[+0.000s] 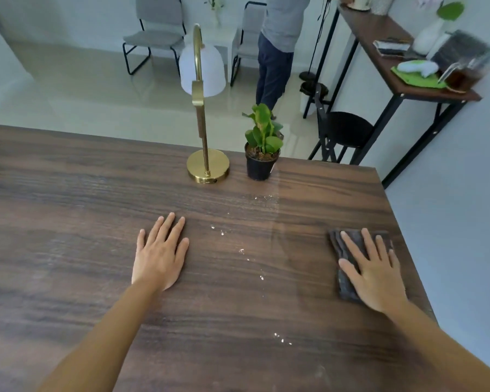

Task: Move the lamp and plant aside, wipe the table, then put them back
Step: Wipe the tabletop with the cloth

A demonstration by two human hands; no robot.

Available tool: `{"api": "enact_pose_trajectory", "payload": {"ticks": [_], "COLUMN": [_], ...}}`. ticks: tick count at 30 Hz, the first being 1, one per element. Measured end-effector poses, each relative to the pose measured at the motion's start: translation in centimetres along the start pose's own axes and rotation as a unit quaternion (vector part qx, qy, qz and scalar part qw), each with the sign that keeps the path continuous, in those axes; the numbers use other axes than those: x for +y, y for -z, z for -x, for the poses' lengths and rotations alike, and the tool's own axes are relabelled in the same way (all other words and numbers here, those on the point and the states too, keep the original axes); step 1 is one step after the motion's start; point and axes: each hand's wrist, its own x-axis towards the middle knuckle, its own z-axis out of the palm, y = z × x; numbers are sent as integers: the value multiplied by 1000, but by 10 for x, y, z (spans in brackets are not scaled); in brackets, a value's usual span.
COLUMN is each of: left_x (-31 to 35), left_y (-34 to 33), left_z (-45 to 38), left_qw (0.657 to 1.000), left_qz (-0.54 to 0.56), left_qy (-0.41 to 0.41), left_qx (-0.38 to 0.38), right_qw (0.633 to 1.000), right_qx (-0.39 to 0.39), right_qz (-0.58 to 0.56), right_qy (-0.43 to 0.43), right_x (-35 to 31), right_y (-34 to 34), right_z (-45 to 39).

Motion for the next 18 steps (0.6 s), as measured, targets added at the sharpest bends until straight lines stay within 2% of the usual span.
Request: {"api": "enact_pose_trajectory", "payload": {"ticks": [3, 5, 8, 12, 14, 16, 18], "left_x": [-39, -62, -79, -81, -81, -81, -81], "left_y": [3, 6, 9, 11, 12, 11, 11], "left_z": [7, 12, 21, 20, 21, 21, 22], "left_qw": [999, 998, 997, 998, 998, 998, 998], "left_qz": [1, -1, -9, -2, 2, 4, 5], "left_qy": [29, 58, 72, 65, 62, 57, 54], "left_qx": [14, 16, 19, 8, 6, 9, 12], "right_qw": [984, 981, 995, 994, 981, 964, 971], "right_qx": [-16, -43, -53, -46, -33, -31, -28], "right_qz": [-34, -47, -32, -39, -40, -48, -40], "right_qy": [-172, -184, -73, 96, 190, 259, 236], "right_x": [-39, -90, -188, -284, -290, -260, -201], "right_y": [14, 15, 2, -15, -21, -26, -28], "right_z": [-86, -117, -109, -43, 2, 54, 98]}}
